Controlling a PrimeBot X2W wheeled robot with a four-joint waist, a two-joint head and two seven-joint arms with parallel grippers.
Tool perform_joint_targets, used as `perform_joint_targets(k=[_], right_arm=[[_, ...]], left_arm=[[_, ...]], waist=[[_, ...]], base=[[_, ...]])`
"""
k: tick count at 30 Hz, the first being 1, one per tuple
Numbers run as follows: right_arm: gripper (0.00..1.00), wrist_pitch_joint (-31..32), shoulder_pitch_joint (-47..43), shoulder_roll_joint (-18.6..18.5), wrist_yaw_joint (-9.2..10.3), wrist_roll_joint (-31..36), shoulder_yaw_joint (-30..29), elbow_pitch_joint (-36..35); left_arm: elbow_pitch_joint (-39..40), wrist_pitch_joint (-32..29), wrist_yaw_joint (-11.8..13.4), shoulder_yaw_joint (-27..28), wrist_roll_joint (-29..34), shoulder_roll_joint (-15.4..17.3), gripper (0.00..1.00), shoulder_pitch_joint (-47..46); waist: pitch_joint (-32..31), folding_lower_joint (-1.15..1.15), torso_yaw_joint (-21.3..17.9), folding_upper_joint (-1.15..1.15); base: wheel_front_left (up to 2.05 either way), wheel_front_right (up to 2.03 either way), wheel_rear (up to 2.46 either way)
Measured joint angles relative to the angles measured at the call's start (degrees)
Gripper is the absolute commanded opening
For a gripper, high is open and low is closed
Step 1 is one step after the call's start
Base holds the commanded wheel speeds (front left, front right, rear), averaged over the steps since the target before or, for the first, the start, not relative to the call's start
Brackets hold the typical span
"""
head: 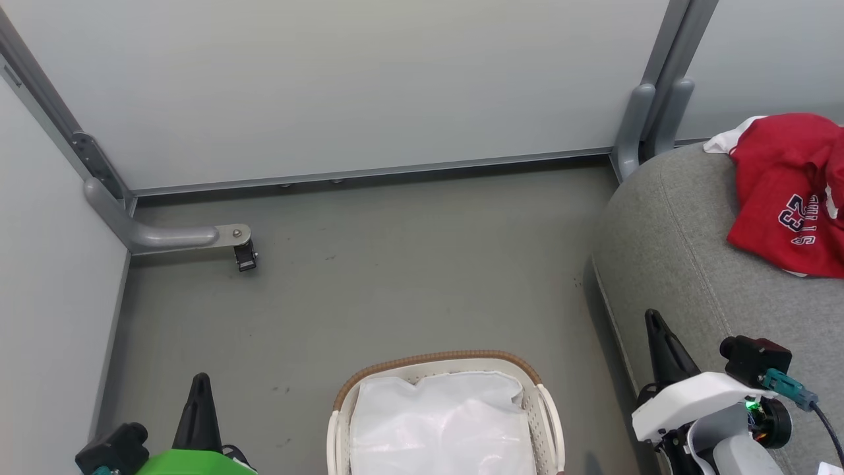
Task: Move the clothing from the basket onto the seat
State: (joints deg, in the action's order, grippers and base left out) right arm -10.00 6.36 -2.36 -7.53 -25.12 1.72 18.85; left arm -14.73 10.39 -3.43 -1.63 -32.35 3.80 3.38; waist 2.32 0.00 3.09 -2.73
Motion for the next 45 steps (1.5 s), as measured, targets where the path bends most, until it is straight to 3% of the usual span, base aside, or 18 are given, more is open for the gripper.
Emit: perform_joint_targets(k=[21, 45], right_arm=[[0.0, 4.7, 0.6, 0.0, 0.0, -18.8, -2.4, -0.5], [0.0, 8.6, 1.4, -0.3, 0.01, -35.9, -4.4, -0.9]], left_arm=[[1.6, -4.8, 0.5, 2.3, -16.9, -0.4, 0.0, -2.9], [2.9, -8.9, 1.0, 4.5, -31.9, -0.6, 0.0, -5.4]], waist=[[0.0, 0.0, -0.6, -0.01], [0.1, 0.0, -1.3, -0.01]], base=[[0.0, 0.0, 0.0], [0.0, 0.0, 0.0]])
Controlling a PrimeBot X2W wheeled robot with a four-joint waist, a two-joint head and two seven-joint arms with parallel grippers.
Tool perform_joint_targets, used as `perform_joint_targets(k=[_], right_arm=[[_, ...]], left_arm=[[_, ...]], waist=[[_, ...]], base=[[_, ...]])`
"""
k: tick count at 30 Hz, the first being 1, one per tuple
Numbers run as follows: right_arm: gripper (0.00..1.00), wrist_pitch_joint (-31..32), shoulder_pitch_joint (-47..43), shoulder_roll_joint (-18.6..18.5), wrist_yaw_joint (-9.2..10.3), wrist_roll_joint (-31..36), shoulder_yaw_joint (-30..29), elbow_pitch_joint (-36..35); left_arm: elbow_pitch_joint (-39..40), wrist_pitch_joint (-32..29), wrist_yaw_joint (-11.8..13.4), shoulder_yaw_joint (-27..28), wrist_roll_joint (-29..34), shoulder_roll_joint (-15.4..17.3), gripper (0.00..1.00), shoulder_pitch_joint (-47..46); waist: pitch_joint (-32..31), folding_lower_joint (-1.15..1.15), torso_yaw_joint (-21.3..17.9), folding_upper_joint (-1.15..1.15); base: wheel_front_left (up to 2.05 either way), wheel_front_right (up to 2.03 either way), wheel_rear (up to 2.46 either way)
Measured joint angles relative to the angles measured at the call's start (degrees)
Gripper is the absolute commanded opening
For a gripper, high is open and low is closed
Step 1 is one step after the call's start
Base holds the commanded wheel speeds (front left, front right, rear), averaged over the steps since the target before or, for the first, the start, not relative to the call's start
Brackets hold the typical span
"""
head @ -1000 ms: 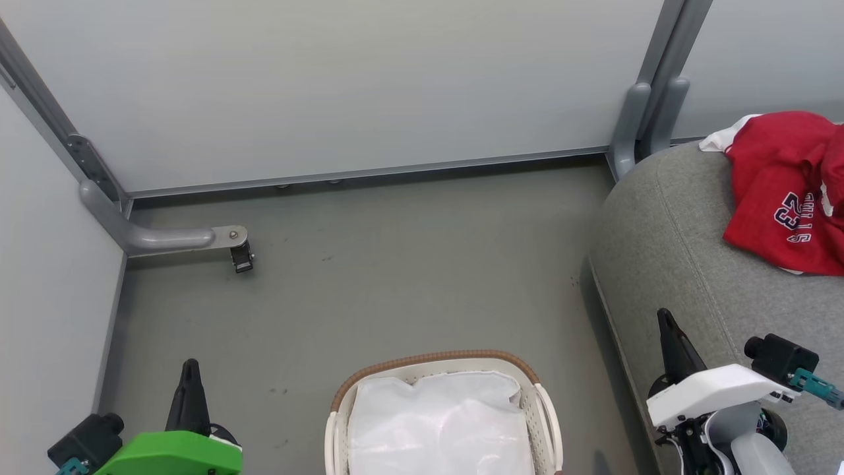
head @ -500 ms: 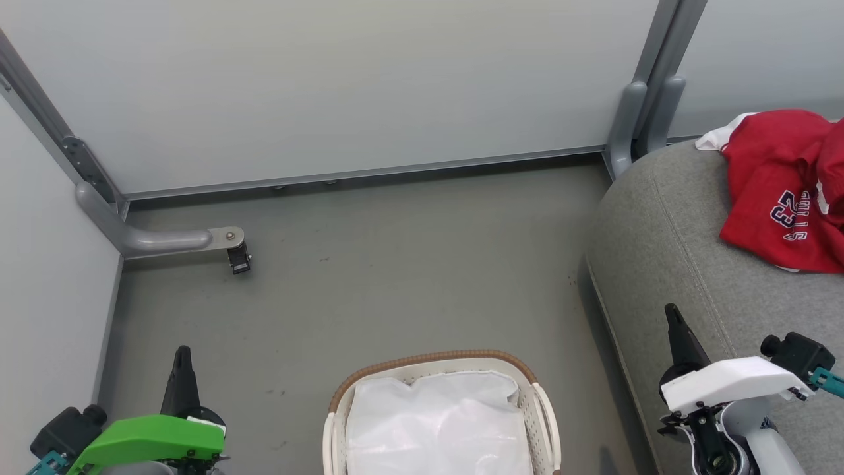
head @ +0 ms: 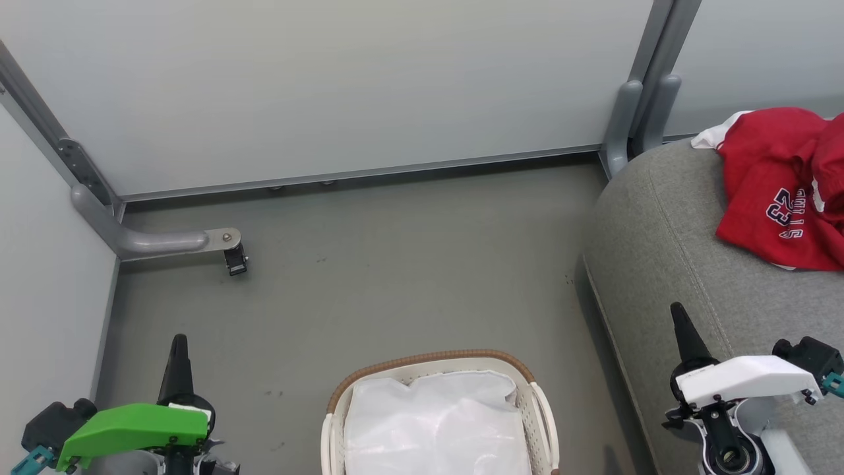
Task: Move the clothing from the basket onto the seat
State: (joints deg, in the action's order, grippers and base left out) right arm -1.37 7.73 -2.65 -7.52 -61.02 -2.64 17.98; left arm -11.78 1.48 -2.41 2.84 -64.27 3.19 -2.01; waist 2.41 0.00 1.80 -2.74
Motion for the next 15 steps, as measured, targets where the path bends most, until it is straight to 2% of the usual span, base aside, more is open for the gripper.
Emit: perform_joint_targets(k=[15], right_arm=[[0.0, 2.1, 0.7, -0.2, 0.0, -8.9, -0.9, -0.2]], left_arm=[[0.5, -2.3, 0.4, 1.1, -7.7, -0.1, 0.0, -1.3]], waist=[[0.0, 0.0, -0.4, 0.0]], base=[[0.0, 0.0, 0.0]])
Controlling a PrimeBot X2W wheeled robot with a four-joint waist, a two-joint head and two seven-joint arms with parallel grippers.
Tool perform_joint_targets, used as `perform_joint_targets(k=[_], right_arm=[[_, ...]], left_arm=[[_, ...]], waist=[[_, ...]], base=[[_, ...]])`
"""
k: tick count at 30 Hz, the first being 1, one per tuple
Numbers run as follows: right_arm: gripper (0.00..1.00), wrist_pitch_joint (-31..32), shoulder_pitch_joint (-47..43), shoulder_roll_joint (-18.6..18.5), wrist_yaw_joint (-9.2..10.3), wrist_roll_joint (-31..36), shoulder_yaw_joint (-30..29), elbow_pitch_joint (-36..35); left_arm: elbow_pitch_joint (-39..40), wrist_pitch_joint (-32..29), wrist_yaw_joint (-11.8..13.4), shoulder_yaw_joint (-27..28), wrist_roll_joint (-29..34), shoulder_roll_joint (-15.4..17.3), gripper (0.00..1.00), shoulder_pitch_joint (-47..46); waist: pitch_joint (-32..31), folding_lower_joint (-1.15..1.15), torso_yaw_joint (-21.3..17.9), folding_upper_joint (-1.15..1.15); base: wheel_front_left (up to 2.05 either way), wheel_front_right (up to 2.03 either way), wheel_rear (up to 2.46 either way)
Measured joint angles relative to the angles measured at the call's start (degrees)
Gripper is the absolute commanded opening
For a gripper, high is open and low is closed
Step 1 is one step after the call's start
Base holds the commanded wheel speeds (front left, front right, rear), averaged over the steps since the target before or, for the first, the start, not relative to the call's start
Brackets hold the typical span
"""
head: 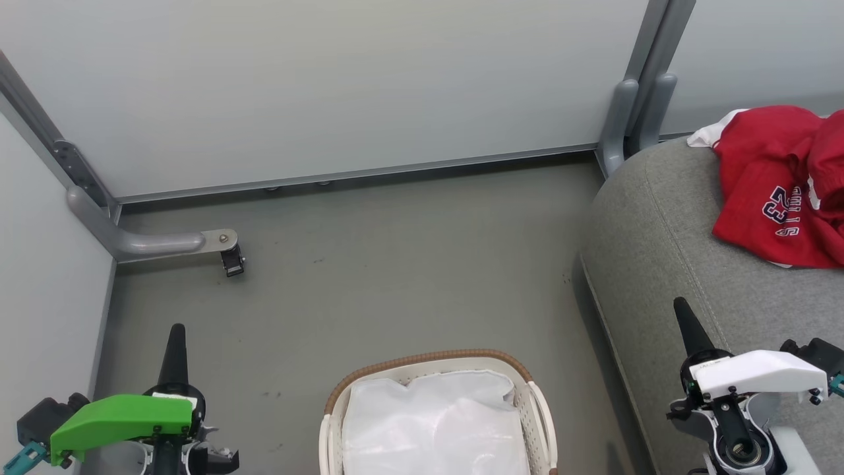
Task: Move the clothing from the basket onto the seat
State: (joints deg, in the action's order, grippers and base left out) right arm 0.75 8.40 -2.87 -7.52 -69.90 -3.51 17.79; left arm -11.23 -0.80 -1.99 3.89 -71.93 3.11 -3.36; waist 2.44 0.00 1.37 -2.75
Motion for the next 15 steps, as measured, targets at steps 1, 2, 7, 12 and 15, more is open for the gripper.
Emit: perform_joint_targets(k=[1, 2, 7, 12, 15], right_arm=[[0.0, 0.1, 0.0, 0.0, 0.0, -0.6, 0.0, 0.0], [0.0, 0.2, 0.1, -0.1, 0.01, -1.3, -0.1, 0.0], [0.0, 0.8, 0.2, -0.2, 0.01, -3.9, -0.3, -0.1], [0.0, 1.4, 0.4, -0.3, 0.02, -7.0, -0.6, -0.2], [0.0, 1.8, 0.4, -0.4, 0.02, -8.6, -0.7, -0.2]], left_arm=[[0.0, -0.2, 0.0, 0.1, -0.5, 0.0, 0.0, -0.1], [0.0, -0.4, 0.0, 0.1, -1.0, 0.0, 0.0, -0.2], [0.2, -1.0, 0.0, 0.5, -3.4, 0.0, 0.0, -0.8], [0.5, -1.7, 0.1, 0.9, -6.2, -0.1, 0.0, -1.2], [0.6, -2.2, 0.1, 1.1, -7.4, -0.1, 0.0, -1.4]], waist=[[0.0, 0.0, 0.0, 0.0], [0.0, 0.0, -0.1, 0.0], [0.0, 0.0, -0.2, 0.0], [0.0, 0.0, -0.4, 0.0], [0.0, 0.0, -0.5, 0.0]], base=[[0.0, 0.0, 0.0], [0.0, 0.0, 0.0], [0.0, 0.0, 0.0], [0.0, 0.0, 0.0], [0.0, 0.0, 0.0]])
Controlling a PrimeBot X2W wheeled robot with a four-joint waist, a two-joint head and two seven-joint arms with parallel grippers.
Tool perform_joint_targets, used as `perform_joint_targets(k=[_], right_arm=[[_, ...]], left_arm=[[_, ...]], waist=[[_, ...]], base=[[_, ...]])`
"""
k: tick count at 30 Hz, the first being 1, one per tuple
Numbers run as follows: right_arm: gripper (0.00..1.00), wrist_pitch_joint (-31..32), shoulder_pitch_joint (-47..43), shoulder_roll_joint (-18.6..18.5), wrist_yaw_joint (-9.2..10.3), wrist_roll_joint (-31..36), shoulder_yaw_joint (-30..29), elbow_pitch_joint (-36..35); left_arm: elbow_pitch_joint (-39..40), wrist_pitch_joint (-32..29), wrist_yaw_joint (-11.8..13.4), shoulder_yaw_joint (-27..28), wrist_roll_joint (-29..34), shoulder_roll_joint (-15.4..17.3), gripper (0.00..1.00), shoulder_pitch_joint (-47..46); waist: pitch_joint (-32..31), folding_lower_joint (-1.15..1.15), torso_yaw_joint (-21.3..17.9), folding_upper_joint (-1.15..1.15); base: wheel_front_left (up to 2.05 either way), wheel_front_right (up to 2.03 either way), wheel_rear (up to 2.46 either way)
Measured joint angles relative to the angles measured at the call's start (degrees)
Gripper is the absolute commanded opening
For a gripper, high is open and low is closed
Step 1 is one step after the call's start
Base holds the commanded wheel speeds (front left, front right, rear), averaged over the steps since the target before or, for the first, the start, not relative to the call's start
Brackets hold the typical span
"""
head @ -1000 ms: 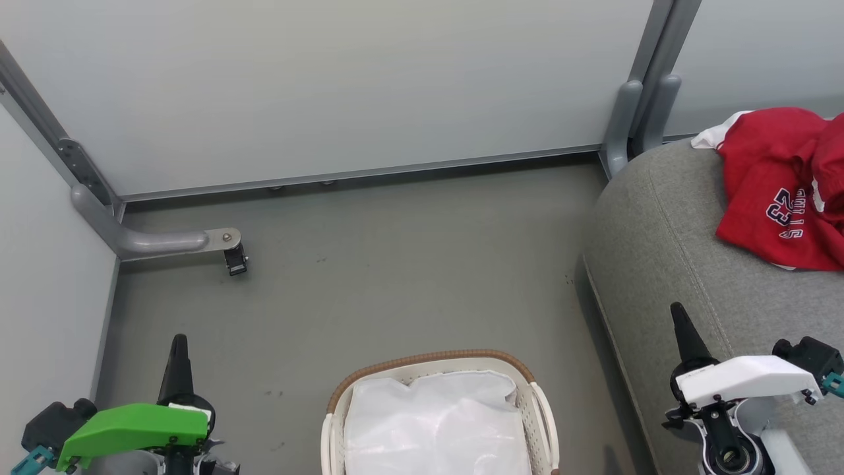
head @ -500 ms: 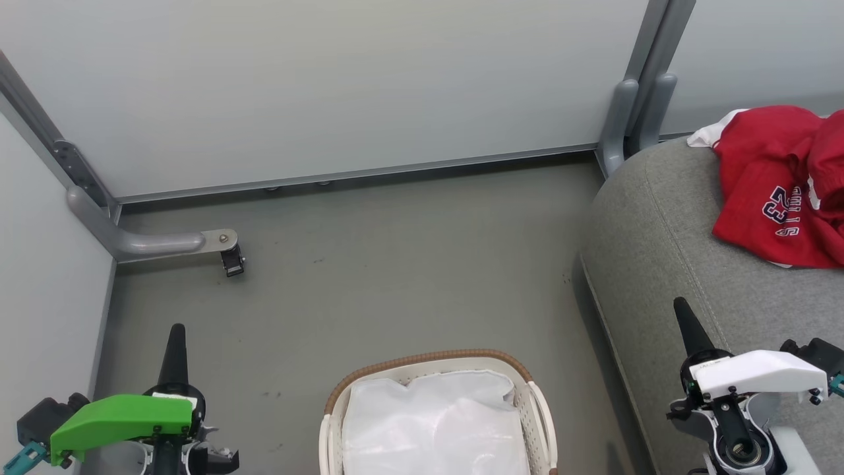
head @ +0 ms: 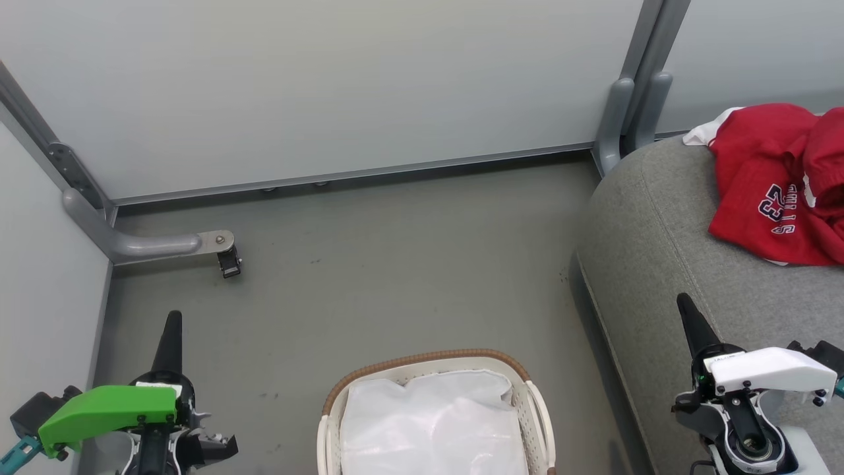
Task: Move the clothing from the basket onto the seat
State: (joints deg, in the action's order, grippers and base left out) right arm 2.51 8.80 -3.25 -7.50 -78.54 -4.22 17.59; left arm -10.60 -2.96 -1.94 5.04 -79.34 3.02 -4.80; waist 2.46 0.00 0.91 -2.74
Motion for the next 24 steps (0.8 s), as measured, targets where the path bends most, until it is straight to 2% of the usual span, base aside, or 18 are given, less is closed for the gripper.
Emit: perform_joint_targets(k=[24], right_arm=[[0.0, 2.0, 0.5, -0.8, 0.01, -11.1, -0.5, -0.3]], left_arm=[[0.8, -2.6, 0.3, 1.3, -9.4, -0.1, 0.0, -1.7]], waist=[[0.0, 0.0, -0.7, 0.0]], base=[[0.0, 0.0, 0.0]])
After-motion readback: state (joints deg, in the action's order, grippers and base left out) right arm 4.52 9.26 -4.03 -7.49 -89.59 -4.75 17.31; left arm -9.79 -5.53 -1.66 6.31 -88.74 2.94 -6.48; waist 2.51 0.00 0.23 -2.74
